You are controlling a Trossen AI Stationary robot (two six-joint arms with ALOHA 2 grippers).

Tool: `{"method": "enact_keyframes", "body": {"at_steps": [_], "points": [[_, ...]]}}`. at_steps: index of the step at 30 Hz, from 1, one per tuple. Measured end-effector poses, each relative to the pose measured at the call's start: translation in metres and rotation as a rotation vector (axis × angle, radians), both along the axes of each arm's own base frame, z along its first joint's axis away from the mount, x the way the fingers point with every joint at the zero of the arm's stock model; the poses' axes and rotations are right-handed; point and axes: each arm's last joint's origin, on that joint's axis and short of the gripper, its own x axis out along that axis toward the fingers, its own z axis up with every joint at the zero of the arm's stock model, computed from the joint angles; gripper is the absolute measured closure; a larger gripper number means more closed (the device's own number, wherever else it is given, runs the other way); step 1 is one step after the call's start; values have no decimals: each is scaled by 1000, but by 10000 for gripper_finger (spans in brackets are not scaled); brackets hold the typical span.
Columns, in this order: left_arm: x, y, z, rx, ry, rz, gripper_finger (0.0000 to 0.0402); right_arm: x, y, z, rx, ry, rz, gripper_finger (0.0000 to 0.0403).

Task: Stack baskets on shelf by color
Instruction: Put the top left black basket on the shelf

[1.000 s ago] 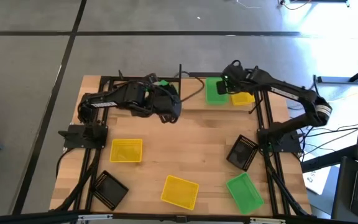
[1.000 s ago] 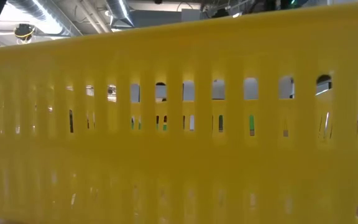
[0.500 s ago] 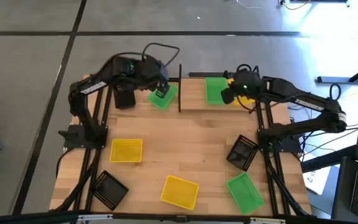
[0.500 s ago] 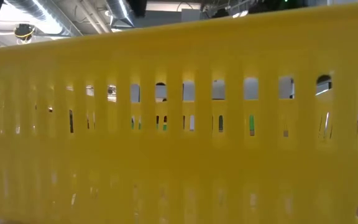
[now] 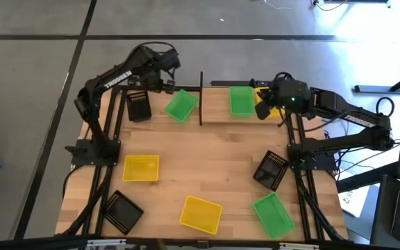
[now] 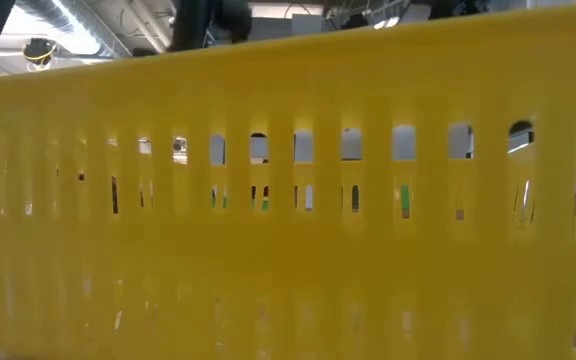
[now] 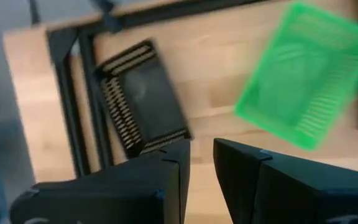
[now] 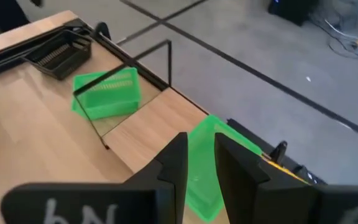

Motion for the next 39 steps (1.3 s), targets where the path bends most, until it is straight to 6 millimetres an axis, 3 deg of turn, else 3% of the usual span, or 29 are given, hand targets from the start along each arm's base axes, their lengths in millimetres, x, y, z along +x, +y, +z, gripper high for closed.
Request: {"method": "enact_keyframes", "body": {"at_steps": [8, 19, 29, 39], "points": [[-19, 26, -58, -189, -12, 108, 338, 0, 5, 2, 3, 14, 189, 324], [-37, 45, -118, -214, -62, 181, 338, 3, 5, 6, -4, -28, 205, 324], [-47, 48, -150, -204, -78, 208, 338, 3, 5, 7, -9, -40, 204, 324], [-48, 48, -164, -181, -107, 205, 338, 6, 5, 12, -34, -91, 208, 324]]}}
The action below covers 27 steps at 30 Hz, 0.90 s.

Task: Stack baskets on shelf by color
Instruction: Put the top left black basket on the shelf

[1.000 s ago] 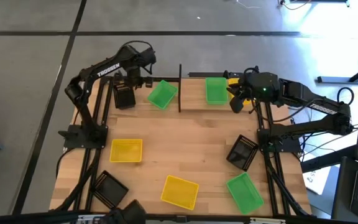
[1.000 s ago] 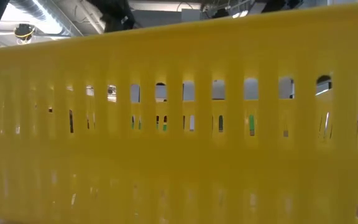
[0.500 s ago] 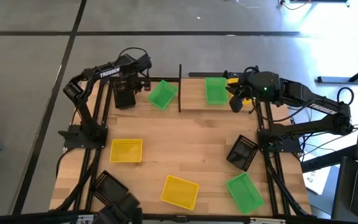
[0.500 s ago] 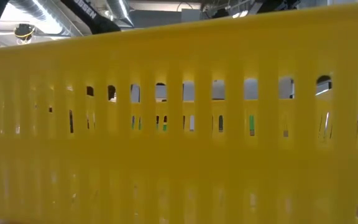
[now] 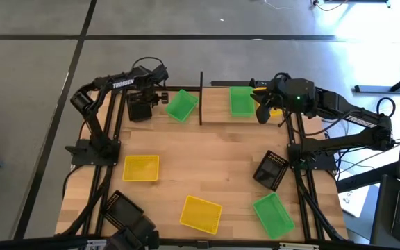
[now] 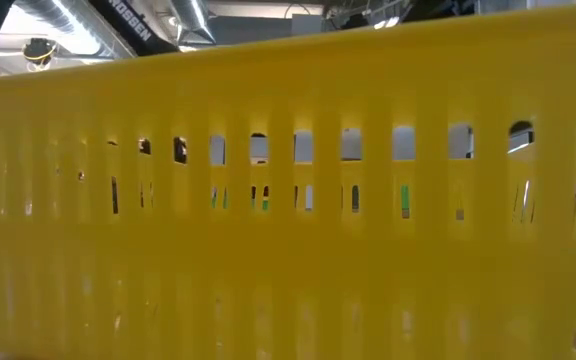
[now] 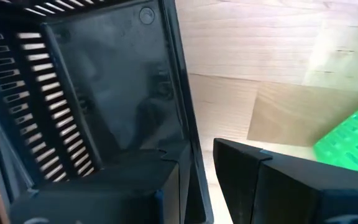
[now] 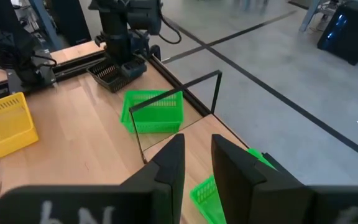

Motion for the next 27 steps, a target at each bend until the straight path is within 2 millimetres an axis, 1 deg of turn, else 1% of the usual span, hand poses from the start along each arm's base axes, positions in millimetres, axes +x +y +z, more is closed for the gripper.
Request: {"method": "enact_keyframes", "body": {"at_steps": [5, 11, 13, 16, 19, 22, 27], "points": [[-3, -4, -10, -9, 14, -21, 338, 1, 0, 1, -3, -17, -1, 324], [-7, -8, -21, -27, 31, -154, 342, 2, 0, 4, -7, -44, -2, 324], [-6, -8, -21, -32, 29, -196, 354, 2, -1, 4, -11, -43, -1, 324], [-6, -8, -21, -34, 31, -247, 389, 2, -1, 5, -34, -39, 9, 324], [-6, -8, -21, -39, 36, -303, 397, 3, -1, 6, -59, -42, 19, 325], [-2, -10, -17, -52, 45, -416, 400, 3, -1, 7, -78, -42, 26, 325], [11, -19, 4, -88, 102, -704, 401, 3, -1, 7, -82, -40, 29, 325]]}}
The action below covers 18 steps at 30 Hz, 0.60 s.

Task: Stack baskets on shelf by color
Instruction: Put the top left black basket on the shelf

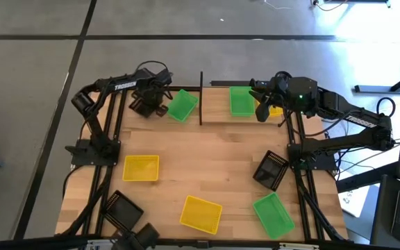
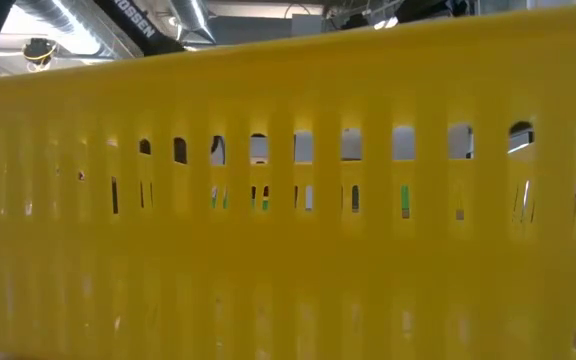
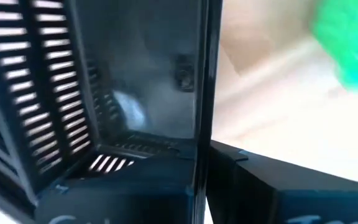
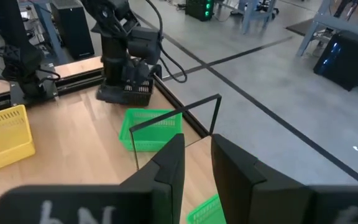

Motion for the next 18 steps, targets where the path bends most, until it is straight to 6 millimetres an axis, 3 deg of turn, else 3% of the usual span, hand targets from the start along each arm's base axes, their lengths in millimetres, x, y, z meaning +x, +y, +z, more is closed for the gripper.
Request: {"method": "enact_keyframes", "body": {"at_steps": [6, 10, 18], "points": [[17, -13, 36, 21, 129, -319, 401, 0, 0, 0, -34, 25, 17, 325], [26, -29, 76, 103, 151, -485, 401, 0, 0, -1, -34, 34, 18, 325], [30, -92, 152, 260, 31, -797, 401, -1, 0, -3, -42, 62, 25, 325]]}}
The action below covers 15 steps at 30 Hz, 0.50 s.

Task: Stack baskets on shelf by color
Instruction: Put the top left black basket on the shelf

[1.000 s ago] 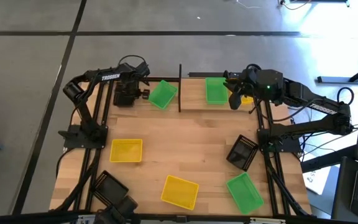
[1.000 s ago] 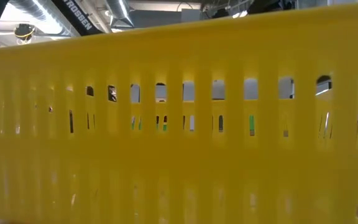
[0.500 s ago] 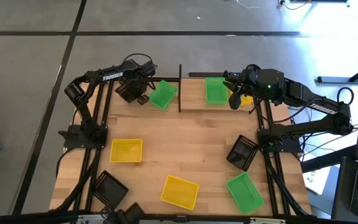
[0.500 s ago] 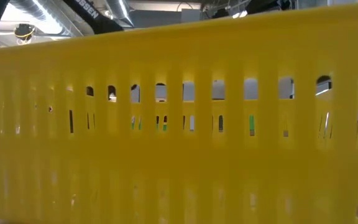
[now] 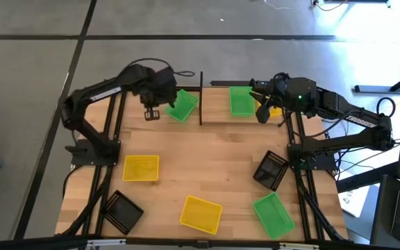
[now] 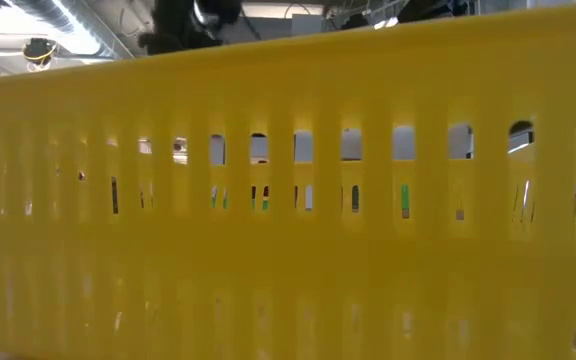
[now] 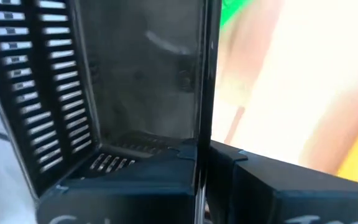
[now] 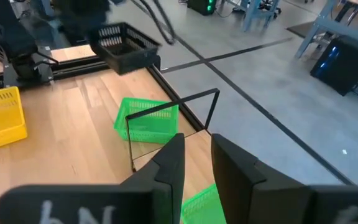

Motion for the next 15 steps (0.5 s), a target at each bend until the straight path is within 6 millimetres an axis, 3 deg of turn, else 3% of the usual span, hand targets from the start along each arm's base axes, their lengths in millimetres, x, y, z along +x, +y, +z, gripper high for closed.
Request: {"method": "enact_keyframes", "body": {"at_steps": [3, 7, 12, 15], "points": [[3, -29, 16, 20, -41, -105, 401, 0, 0, 0, -21, 14, 10, 325], [18, -74, 20, 2, -83, -283, 401, 0, 0, 0, -30, 20, 15, 325], [44, -133, 6, 33, -60, -497, 401, 0, 0, 0, -46, 24, 22, 325], [59, -157, -5, 56, -53, -582, 401, 1, 0, 2, -46, 9, 20, 325]]}}
